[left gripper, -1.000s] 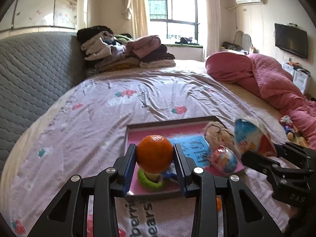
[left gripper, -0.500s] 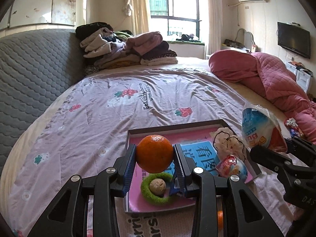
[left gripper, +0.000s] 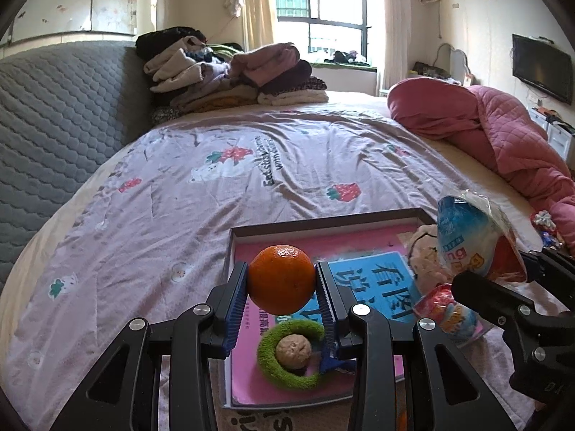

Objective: Organize objects
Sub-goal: 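Carry the mandarin and the candy bag over the pink box with both tools, then release the mandarin into the box with the left tool while the right tool releases the candy bag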

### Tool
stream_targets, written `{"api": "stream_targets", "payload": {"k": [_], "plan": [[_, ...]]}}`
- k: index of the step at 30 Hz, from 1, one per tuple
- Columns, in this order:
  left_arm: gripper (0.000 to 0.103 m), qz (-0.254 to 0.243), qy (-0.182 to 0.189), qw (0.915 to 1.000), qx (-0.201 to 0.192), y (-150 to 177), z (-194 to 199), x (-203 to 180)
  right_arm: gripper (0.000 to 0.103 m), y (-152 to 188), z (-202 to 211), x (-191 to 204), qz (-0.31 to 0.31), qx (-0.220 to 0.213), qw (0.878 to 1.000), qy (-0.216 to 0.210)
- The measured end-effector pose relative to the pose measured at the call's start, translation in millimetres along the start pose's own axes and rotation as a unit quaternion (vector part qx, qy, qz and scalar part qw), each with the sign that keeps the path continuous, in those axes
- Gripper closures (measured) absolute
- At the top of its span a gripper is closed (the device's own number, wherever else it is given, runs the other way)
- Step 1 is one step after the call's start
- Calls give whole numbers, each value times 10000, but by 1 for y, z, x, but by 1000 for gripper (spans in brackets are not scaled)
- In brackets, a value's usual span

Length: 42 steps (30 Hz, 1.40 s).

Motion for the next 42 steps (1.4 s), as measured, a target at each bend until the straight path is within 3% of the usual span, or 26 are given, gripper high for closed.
{"api": "stream_targets", "payload": {"k": [18, 42], "plan": [[65, 140, 68, 9982, 577, 37, -46, 10, 53, 36, -30, 9, 423, 487, 9978, 156], [65, 54, 78, 9971, 758, 53, -55, 8, 53, 64, -43, 11, 573, 887, 9942, 226]]}}
Point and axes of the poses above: each gripper's, at about its wrist camera, not at the fingertips, and z roughly against the way its jaws point, x to its left, y to its underside, the point moved 4 cm from there along -z, roughly the way its jaws point, and after that the axes turned 12 degrees about -x, right-handed, at the moved point
